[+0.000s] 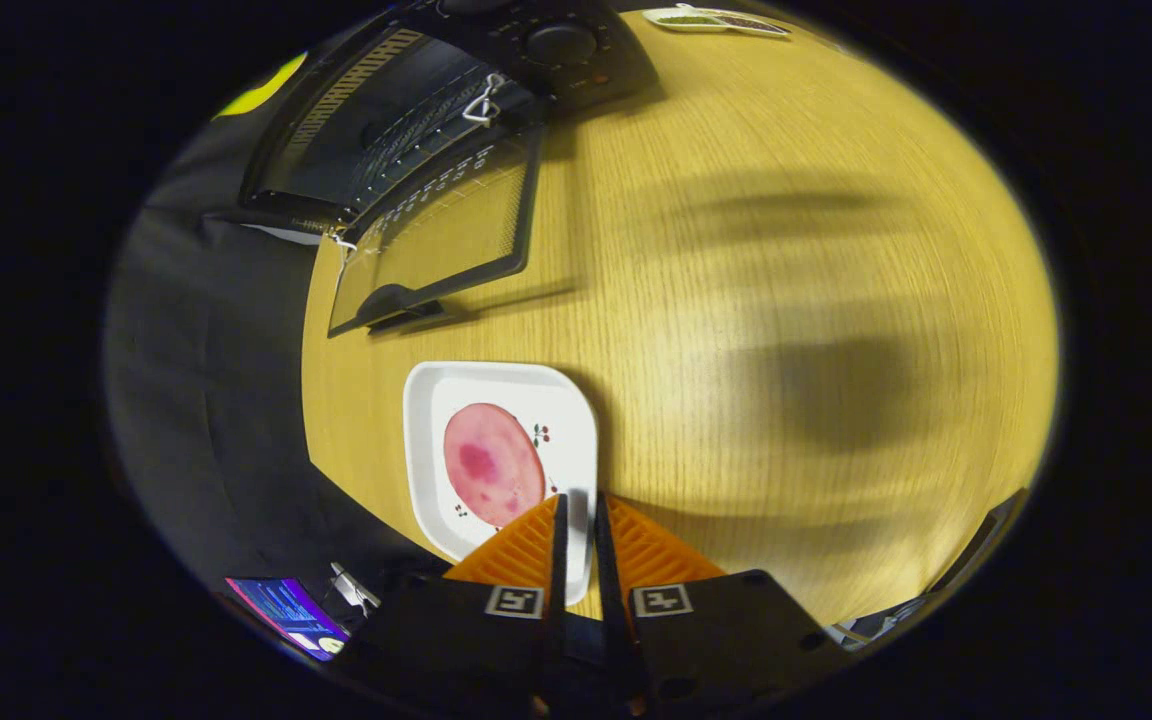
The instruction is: Open the toaster oven, put the food inside, and close the toaster oven door.
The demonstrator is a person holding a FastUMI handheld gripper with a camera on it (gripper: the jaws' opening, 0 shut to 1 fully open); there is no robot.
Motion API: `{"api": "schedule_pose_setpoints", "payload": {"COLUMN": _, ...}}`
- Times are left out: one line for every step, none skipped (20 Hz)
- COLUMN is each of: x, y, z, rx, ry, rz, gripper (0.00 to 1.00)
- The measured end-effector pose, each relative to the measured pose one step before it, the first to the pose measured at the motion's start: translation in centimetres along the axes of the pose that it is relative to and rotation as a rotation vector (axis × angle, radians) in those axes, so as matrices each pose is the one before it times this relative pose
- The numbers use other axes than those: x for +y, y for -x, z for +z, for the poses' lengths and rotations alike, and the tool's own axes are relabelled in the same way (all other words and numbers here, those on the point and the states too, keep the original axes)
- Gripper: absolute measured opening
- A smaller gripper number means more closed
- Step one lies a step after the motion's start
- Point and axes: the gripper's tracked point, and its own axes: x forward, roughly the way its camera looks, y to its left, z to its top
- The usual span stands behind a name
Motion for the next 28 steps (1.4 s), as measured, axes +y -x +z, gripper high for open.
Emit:
{"api": "schedule_pose_setpoints", "payload": {"x": 0.108, "y": 0.023, "z": 0.013, "rx": 0.00302, "ry": -0.00674, "rz": 0.00860, "gripper": 0.06}}
{"api": "schedule_pose_setpoints", "payload": {"x": 0.017, "y": -0.110, "z": -0.219, "rx": 0.00187, "ry": 0.00483, "rz": 0.00681, "gripper": 0.06}}
{"api": "schedule_pose_setpoints", "payload": {"x": 0.075, "y": -0.199, "z": -0.199, "rx": 0.00255, "ry": 0.01706, "rz": 0.00260, "gripper": 0.06}}
{"api": "schedule_pose_setpoints", "payload": {"x": 0.137, "y": -0.242, "z": 0.157, "rx": -0.02048, "ry": -0.00182, "rz": 0.00012, "gripper": 0.06}}
{"api": "schedule_pose_setpoints", "payload": {"x": -0.559, "y": -0.604, "z": 0.162, "rx": 0.00342, "ry": 0.01629, "rz": -0.01943, "gripper": 0.02}}
{"api": "schedule_pose_setpoints", "payload": {"x": 0.081, "y": 0.636, "z": -0.078, "rx": -0.00487, "ry": 0.00537, "rz": 0.00730, "gripper": 0.02}}
{"api": "schedule_pose_setpoints", "payload": {"x": 0.064, "y": 0.017, "z": -0.079, "rx": -0.00275, "ry": 0.00770, "rz": -0.00452, "gripper": 0.02}}
{"api": "schedule_pose_setpoints", "payload": {"x": 0.015, "y": -0.128, "z": 0.014, "rx": -0.01069, "ry": 0.00330, "rz": -0.00098, "gripper": 0.02}}
{"api": "schedule_pose_setpoints", "payload": {"x": 0.141, "y": 0.060, "z": 0.125, "rx": -0.01222, "ry": -0.00064, "rz": 0.00574, "gripper": 0.02}}
{"api": "schedule_pose_setpoints", "payload": {"x": 0.148, "y": -0.028, "z": -0.174, "rx": -0.00562, "ry": -0.00689, "rz": 0.01258, "gripper": 0.02}}
{"api": "schedule_pose_setpoints", "payload": {"x": 0.060, "y": 0.218, "z": 0.086, "rx": -0.00759, "ry": -0.00759, "rz": 0.01329, "gripper": 0.02}}
{"api": "schedule_pose_setpoints", "payload": {"x": 0.042, "y": 0.273, "z": -0.079, "rx": -0.00893, "ry": -0.01050, "rz": 0.01207, "gripper": 0.02}}
{"api": "schedule_pose_setpoints", "payload": {"x": 0.078, "y": 0.361, "z": 0.132, "rx": -0.00759, "ry": -0.00850, "rz": 0.01328, "gripper": 0.02}}
{"api": "schedule_pose_setpoints", "payload": {"x": 0.081, "y": 0.295, "z": 0.145, "rx": -0.00626, "ry": -0.00745, "rz": 0.01292, "gripper": 0.02}}
{"api": "schedule_pose_setpoints", "payload": {"x": -0.024, "y": 0.595, "z": 0.467, "rx": -0.00569, "ry": -0.00637, "rz": 0.01383, "gripper": 0.02}}
{"api": "schedule_pose_setpoints", "payload": {"x": -0.115, "y": 0.316, "z": 0.311, "rx": -0.00801, "ry": -0.00515, "rz": 0.01523, "gripper": 0.02}}
{"api": "schedule_pose_setpoints", "payload": {"x": -0.152, "y": 0.396, "z": 0.535, "rx": -0.01483, "ry": -0.00975, "rz": 0.01300, "gripper": 0.02}}
{"api": "schedule_pose_setpoints", "payload": {"x": -0.094, "y": 0.325, "z": 0.161, "rx": -0.01587, "ry": -0.01296, "rz": 0.01499, "gripper": 0.02}}
{"api": "schedule_pose_setpoints", "payload": {"x": -0.023, "y": 0.310, "z": 0.516, "rx": -0.02310, "ry": -0.01742, "rz": 0.01476, "gripper": 0.02}}
{"api": "schedule_pose_setpoints", "payload": {"x": 0.078, "y": 0.603, "z": 0.854, "rx": -0.02386, "ry": -0.01962, "rz": 0.01672, "gripper": 0.02}}
{"api": "schedule_pose_setpoints", "payload": {"x": -0.024, "y": 1.046, "z": 1.520, "rx": -0.03092, "ry": -0.02441, "rz": 0.01791, "gripper": 0.02}}
{"api": "schedule_pose_setpoints", "payload": {"x": -0.021, "y": 1.020, "z": 1.821, "rx": -0.03667, "ry": -0.01911, "rz": 0.01663, "gripper": 0.02}}
{"api": "schedule_pose_setpoints", "payload": {"x": 0.097, "y": 0.953, "z": 2.221, "rx": -0.04557, "ry": -0.02076, "rz": 0.01396, "gripper": 0.02}}
{"api": "schedule_pose_setpoints", "payload": {"x": 0.776, "y": 1.237, "z": 2.643, "rx": -0.04670, "ry": -0.01824, "rz": 0.01029, "gripper": 0.02}}
{"api": "schedule_pose_setpoints", "payload": {"x": 1.221, "y": 0.093, "z": 0.607, "rx": -0.04291, "ry": -0.02154, "rz": 0.00763, "gripper": 0.02}}
{"api": "schedule_pose_setpoints", "payload": {"x": 0.893, "y": 0.654, "z": 2.576, "rx": -0.03837, "ry": -0.02326, "rz": 0.00739, "gripper": 0.01}}
{"api": "schedule_pose_setpoints", "payload": {"x": 0.855, "y": 0.448, "z": 2.005, "rx": -0.03224, "ry": -0.02339, "rz": 0.00541, "gripper": 0.01}}
{"api": "schedule_pose_setpoints", "payload": {"x": 1.171, "y": 0.249, "z": 1.277, "rx": -0.03169, "ry": -0.02143, "rz": 0.00311, "gripper": 0.02}}
